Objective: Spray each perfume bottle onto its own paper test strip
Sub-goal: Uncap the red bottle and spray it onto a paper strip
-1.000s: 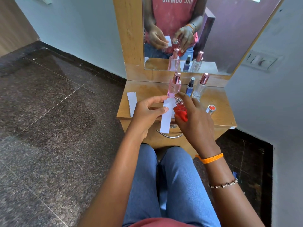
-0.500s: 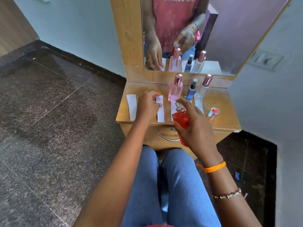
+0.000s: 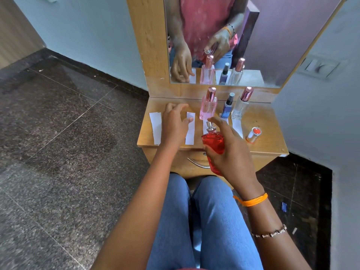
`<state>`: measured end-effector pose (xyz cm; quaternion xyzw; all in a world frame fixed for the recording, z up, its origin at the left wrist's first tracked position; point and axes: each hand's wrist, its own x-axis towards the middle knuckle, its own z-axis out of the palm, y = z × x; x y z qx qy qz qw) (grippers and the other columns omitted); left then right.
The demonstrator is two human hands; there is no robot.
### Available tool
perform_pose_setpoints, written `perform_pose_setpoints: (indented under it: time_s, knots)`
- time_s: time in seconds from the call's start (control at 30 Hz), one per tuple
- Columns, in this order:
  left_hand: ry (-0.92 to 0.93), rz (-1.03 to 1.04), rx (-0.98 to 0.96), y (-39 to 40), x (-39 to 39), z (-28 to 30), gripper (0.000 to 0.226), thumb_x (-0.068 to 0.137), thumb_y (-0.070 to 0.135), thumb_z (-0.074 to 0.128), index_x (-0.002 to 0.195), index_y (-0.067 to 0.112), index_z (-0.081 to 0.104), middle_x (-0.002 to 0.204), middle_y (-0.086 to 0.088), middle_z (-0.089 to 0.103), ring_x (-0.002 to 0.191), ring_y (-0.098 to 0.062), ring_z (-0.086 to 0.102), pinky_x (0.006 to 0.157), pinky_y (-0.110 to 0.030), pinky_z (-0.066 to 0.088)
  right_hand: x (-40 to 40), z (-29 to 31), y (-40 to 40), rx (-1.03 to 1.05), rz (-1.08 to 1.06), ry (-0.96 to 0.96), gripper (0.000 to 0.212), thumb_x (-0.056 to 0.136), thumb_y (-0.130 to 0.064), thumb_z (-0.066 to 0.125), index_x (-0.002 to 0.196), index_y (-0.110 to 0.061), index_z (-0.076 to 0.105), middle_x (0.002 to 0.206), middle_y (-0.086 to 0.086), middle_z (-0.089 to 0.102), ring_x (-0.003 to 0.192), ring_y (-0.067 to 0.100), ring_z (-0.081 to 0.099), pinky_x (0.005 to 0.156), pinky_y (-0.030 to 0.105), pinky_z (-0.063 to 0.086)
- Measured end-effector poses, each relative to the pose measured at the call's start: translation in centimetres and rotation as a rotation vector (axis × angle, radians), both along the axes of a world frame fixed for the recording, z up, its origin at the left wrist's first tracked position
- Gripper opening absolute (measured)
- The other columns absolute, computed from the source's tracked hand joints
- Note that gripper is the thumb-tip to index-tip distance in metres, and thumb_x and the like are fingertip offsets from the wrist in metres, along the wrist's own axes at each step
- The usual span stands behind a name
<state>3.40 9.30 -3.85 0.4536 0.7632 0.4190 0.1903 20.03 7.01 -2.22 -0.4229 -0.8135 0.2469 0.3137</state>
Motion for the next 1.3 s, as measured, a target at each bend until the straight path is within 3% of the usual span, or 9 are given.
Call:
perform_pose_setpoints:
  time_s: [0.2, 0.33, 0.4, 0.6, 0.67, 0.8, 0.93, 1.17, 1.3]
  knots:
    - [-0.104, -0.034, 0.141, -2.6, 1.7, 2.0, 0.022, 0.095, 0.019, 0.047, 0.111, 0.018, 0.063, 0.114, -0.005, 0.058, 0.103, -0.016, 0.056, 0.088, -0.027, 0.046, 0.0, 0.4, 0.1, -0.174, 0.012, 0.306, 0.06, 0.079, -0.01, 0.07, 0.129, -0.028, 0.043, 0.113, -0.011, 0.059, 0.094, 0.011, 0.062, 0.085, 0.028, 0.051]
    - [-0.666, -0.35, 0.048, -6.3, 4.1, 1.8, 0.016, 0.095, 0.03, 0.047, 0.103, 0.035, 0.059, 0.104, 0.009, 0.066, 0.102, -0.005, 0.06, 0.083, -0.012, 0.049, 0.0, 1.1, 0.0, -0.296, 0.018, 0.639, 0.053, 0.082, -0.003, 0.068, 0.128, -0.019, 0.045, 0.123, 0.0, 0.056, 0.098, 0.006, 0.062, 0.086, 0.023, 0.052]
    - [-0.791, -0.476, 0.049, -7.0, 5.0, 0.9, 0.023, 0.092, 0.021, 0.054, 0.112, 0.033, 0.056, 0.116, 0.007, 0.064, 0.114, -0.009, 0.058, 0.096, -0.022, 0.047, 0.0, 1.6, -0.2, -0.294, 0.019, 0.659, 0.05, 0.084, -0.001, 0.066, 0.125, -0.023, 0.046, 0.125, 0.005, 0.055, 0.105, 0.017, 0.062, 0.092, 0.036, 0.053]
    - [-0.703, -0.418, 0.145, -6.6, 5.3, -0.1, 0.031, 0.084, 0.01, 0.065, 0.111, 0.023, 0.058, 0.106, 0.003, 0.069, 0.101, -0.007, 0.064, 0.083, -0.02, 0.05, 1.9, 1.2, 1.1, -0.158, -0.07, 0.444, 0.027, 0.096, -0.029, 0.047, 0.122, -0.033, 0.051, 0.113, -0.011, 0.062, 0.111, 0.01, 0.053, 0.1, 0.049, 0.042]
    - [-0.652, -0.401, 0.126, -6.7, 5.2, -0.3, 0.032, 0.082, 0.014, 0.068, 0.108, 0.03, 0.059, 0.103, 0.01, 0.069, 0.1, -0.004, 0.064, 0.079, -0.015, 0.049, 3.2, 0.4, 2.6, 0.018, -0.175, 0.272, 0.027, 0.095, -0.019, 0.05, 0.121, -0.023, 0.055, 0.11, -0.007, 0.061, 0.109, 0.008, 0.046, 0.099, 0.048, 0.039]
    - [-0.622, -0.37, 0.109, -6.9, 5.1, -0.7, 0.035, 0.082, 0.017, 0.068, 0.113, 0.028, 0.058, 0.106, 0.01, 0.069, 0.101, -0.003, 0.063, 0.082, -0.016, 0.05, 4.9, -1.1, 5.2, 0.021, -0.298, -0.125, 0.033, 0.083, 0.0, 0.057, 0.114, -0.007, 0.06, 0.109, 0.016, 0.061, 0.103, 0.036, 0.053, 0.091, 0.031, 0.029]
    - [-0.62, -0.369, 0.108, -6.9, 5.1, -0.6, 0.038, 0.083, 0.018, 0.068, 0.117, 0.026, 0.056, 0.109, 0.01, 0.068, 0.103, -0.002, 0.062, 0.085, -0.018, 0.05, 5.4, -1.3, 5.6, -0.074, -0.263, -0.06, 0.027, 0.081, 0.009, 0.056, 0.103, -0.003, 0.065, 0.101, 0.019, 0.062, 0.092, 0.032, 0.059, 0.065, 0.02, 0.029]
    - [-0.64, -0.36, 0.126, -6.9, 5.0, -0.9, 0.037, 0.081, 0.013, 0.068, 0.112, 0.028, 0.057, 0.107, 0.01, 0.068, 0.102, -0.001, 0.063, 0.082, -0.013, 0.049, 4.4, 3.4, 5.1, -0.192, -0.067, 0.5, 0.025, 0.079, -0.006, 0.07, 0.1, -0.01, 0.057, 0.098, 0.018, 0.067, 0.085, 0.032, 0.066, 0.081, 0.036, 0.054]
    - [-0.628, -0.373, 0.137, -7.0, 4.9, -0.8, 0.037, 0.081, 0.014, 0.069, 0.109, 0.035, 0.057, 0.104, 0.015, 0.069, 0.103, -0.001, 0.062, 0.082, -0.014, 0.049, 3.5, 5.0, 5.0, -0.295, 0.12, 0.444, 0.029, 0.078, 0.0, 0.07, 0.103, -0.011, 0.062, 0.096, 0.009, 0.067, 0.079, 0.017, 0.064, 0.081, 0.026, 0.054]
